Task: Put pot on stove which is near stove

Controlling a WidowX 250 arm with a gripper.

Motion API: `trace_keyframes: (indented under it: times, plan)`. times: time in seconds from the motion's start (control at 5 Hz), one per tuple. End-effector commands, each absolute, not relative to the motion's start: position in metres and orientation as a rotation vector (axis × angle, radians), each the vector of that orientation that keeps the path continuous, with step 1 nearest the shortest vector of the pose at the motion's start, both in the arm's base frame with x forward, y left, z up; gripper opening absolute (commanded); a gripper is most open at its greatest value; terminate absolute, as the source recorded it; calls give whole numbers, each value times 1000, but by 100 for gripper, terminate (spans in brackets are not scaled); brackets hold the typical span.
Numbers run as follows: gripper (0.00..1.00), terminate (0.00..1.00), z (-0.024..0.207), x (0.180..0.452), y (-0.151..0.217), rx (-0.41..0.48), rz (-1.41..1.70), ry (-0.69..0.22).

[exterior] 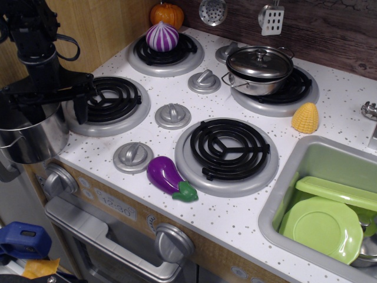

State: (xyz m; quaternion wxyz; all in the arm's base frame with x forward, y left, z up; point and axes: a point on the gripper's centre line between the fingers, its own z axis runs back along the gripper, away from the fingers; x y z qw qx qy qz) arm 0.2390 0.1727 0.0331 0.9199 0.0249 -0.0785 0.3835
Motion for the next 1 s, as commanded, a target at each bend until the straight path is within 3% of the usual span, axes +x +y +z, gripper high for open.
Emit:
trace_keyframes:
  times: [0.0,0.2,0.8]
  plan:
    - [0,0,39,240,179,64,807,-210]
    - [0,0,40,239,177,67,802,-224]
    - [0,0,87,243,145,108,792,-321]
